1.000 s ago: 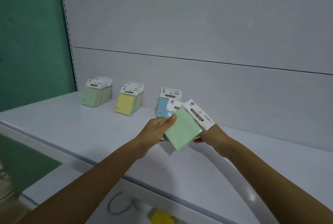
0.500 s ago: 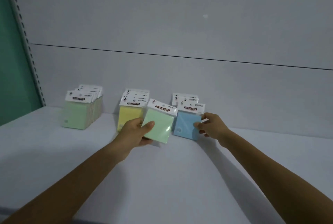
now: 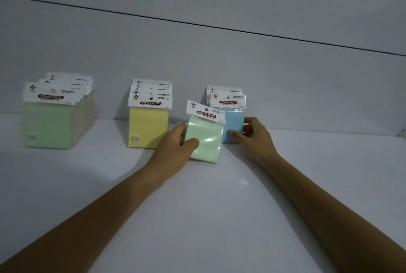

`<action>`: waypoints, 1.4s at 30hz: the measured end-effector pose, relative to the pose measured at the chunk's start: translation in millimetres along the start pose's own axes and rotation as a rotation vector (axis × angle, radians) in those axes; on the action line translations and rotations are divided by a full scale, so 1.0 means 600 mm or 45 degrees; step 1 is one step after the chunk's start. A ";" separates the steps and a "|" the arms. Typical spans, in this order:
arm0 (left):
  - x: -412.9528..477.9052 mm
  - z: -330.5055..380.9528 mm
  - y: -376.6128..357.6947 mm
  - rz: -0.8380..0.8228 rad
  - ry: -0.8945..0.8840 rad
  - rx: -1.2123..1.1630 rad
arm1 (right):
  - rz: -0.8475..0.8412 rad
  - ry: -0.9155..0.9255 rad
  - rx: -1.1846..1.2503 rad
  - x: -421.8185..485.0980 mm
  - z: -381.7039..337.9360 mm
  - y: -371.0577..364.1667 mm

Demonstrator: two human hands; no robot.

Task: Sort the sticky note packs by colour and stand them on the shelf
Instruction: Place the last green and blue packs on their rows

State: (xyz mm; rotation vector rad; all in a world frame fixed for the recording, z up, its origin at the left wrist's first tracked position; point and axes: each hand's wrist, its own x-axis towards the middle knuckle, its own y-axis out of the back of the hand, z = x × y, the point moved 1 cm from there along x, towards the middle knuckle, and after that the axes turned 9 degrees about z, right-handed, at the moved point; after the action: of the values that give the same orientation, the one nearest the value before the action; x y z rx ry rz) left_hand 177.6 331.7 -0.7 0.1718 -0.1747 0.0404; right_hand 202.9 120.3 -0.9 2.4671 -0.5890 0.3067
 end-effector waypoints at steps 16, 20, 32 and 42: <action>-0.012 0.009 -0.005 0.013 -0.063 0.027 | -0.117 -0.109 -0.056 -0.012 -0.019 0.013; -0.009 0.004 -0.002 0.013 -0.084 0.059 | 0.062 -0.195 0.030 -0.059 -0.031 0.039; -0.097 0.041 -0.004 0.207 -0.082 0.095 | -0.009 -0.244 0.405 -0.305 -0.085 0.128; -0.307 0.082 0.111 0.184 -0.200 0.021 | -0.166 -0.015 0.438 -0.391 -0.148 0.095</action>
State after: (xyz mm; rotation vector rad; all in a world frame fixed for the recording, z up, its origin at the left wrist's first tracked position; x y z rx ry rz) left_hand -15.8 384.2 25.7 0.1786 -0.3432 0.1723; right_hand -37.5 210.5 18.6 2.8243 -0.4030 0.3672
